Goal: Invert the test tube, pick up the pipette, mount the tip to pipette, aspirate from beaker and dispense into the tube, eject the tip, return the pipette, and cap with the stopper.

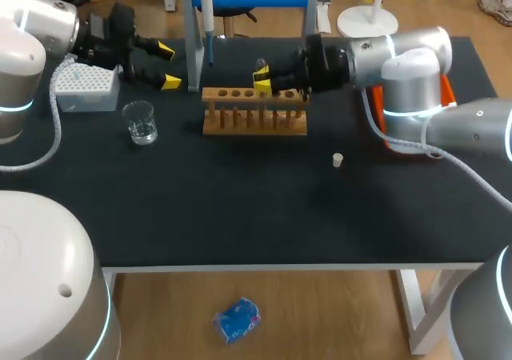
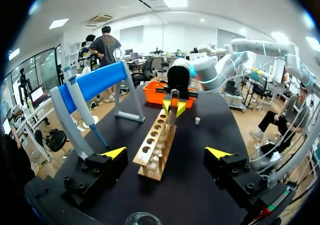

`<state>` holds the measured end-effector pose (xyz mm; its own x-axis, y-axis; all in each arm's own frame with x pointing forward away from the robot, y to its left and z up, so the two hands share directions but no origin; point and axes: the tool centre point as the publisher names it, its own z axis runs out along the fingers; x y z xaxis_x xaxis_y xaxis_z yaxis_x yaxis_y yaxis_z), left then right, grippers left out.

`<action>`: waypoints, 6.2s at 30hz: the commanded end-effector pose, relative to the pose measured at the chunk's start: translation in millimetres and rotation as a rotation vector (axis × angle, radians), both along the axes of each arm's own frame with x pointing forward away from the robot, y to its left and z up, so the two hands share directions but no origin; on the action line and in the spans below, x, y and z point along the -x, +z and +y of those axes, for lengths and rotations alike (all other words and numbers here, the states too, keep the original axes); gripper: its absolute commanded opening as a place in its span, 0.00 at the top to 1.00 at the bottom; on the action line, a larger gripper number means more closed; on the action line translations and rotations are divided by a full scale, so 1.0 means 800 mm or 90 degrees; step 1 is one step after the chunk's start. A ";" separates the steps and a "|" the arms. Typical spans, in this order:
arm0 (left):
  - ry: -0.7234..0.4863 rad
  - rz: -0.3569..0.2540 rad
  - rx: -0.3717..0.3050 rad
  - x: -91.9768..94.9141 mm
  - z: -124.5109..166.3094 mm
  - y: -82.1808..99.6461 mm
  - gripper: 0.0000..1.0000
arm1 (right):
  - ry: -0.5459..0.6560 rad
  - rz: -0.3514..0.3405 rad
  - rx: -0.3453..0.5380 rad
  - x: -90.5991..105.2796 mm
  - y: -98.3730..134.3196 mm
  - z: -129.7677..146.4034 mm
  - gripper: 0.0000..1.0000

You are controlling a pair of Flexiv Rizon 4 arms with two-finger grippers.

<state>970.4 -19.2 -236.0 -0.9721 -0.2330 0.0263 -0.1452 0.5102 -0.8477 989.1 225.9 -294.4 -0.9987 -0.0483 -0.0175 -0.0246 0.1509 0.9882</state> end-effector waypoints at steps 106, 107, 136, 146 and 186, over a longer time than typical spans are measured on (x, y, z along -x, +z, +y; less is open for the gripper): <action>0.000 0.001 -0.001 0.000 0.000 0.000 0.00 | -0.042 -0.024 -0.098 0.025 0.141 -0.018 1.00; 0.000 0.001 -0.001 0.000 0.000 0.000 0.00 | -0.041 -0.020 -0.099 0.027 0.144 -0.018 1.00; -0.106 -0.460 -0.075 0.062 -0.037 0.029 0.00 | -0.040 0.403 -0.012 0.051 0.165 -0.041 1.00; -0.086 -0.443 -0.091 0.065 -0.042 0.030 0.00 | -0.019 0.426 0.022 0.058 0.167 -0.043 1.00; -0.126 -1.021 -0.175 0.163 -0.078 0.059 0.00 | -0.072 0.892 0.089 0.114 0.170 -0.023 1.00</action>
